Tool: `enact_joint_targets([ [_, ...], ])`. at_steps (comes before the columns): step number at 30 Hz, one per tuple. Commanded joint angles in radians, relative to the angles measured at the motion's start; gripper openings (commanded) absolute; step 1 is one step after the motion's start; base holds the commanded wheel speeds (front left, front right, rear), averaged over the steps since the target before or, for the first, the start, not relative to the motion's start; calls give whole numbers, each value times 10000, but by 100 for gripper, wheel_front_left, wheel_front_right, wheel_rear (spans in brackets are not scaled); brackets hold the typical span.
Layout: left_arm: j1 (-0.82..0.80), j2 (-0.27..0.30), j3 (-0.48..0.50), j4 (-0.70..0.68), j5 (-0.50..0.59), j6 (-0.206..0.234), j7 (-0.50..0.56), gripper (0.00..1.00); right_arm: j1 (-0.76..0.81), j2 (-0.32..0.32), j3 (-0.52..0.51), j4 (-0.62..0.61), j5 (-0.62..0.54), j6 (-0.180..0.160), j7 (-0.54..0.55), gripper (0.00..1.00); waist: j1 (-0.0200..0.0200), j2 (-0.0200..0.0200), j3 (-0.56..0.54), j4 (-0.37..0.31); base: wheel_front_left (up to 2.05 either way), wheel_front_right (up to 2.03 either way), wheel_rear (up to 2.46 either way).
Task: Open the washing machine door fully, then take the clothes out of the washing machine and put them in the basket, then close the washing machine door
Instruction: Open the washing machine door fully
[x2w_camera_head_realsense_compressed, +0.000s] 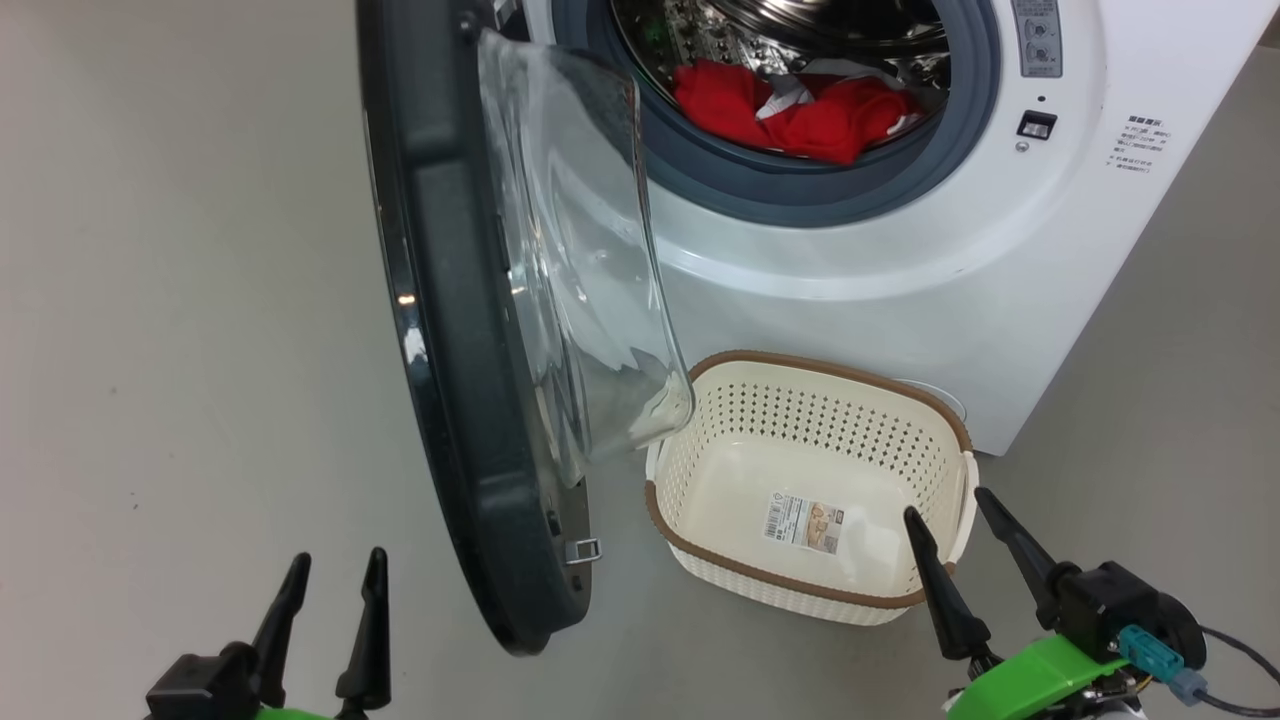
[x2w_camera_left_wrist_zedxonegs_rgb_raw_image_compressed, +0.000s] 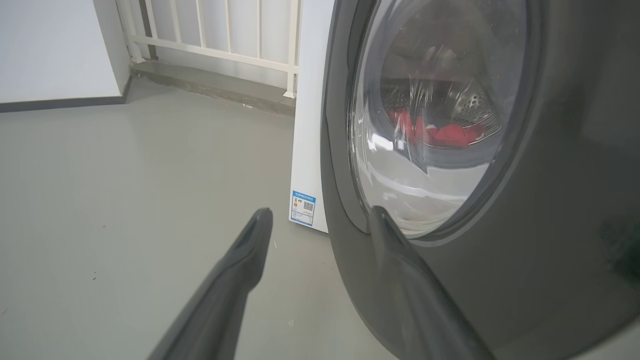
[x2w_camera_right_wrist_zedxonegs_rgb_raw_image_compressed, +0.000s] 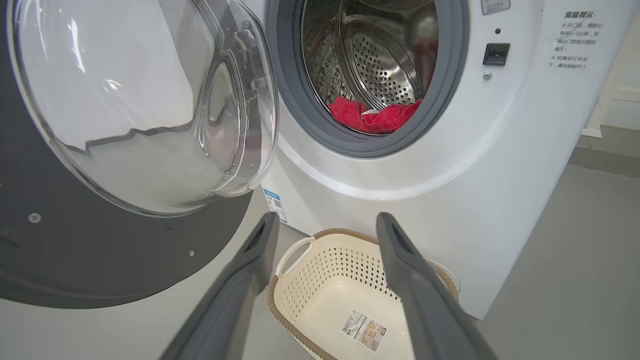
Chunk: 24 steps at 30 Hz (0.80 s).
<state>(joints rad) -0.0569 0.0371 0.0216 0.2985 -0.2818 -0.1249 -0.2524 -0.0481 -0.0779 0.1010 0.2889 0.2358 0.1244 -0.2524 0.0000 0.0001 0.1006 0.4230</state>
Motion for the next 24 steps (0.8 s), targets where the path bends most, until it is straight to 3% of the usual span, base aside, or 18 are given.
enact_joint_targets([
  [1,-197,131,329,-187,-45,-57,-94,100,36,51,105,-253,-165,63,-93,100,0,-1,16,1,0,0,0],
  [9,-179,131,345,-126,-87,-57,-94,100,146,171,-149,-335,-366,63,-93,100,0,-1,-12,-41,0,0,0],
  [10,-178,131,330,-112,-80,-57,-94,46,138,178,-161,-350,-392,63,-93,100,0,-1,-26,-41,0,0,0],
  [11,-178,131,314,-97,-67,-57,-94,0,135,184,-168,-356,-403,63,-93,100,0,-1,-39,-39,0,0,0],
  [18,-295,131,721,-583,-291,-57,-94,0,161,224,-145,-373,-380,63,-93,100,0,-1,-158,-18,0,0,0],
  [24,-499,131,1147,-2498,-670,95,-94,0,171,240,-144,-410,-376,63,-93,100,0,-1,-181,-7,0,0,0],
])
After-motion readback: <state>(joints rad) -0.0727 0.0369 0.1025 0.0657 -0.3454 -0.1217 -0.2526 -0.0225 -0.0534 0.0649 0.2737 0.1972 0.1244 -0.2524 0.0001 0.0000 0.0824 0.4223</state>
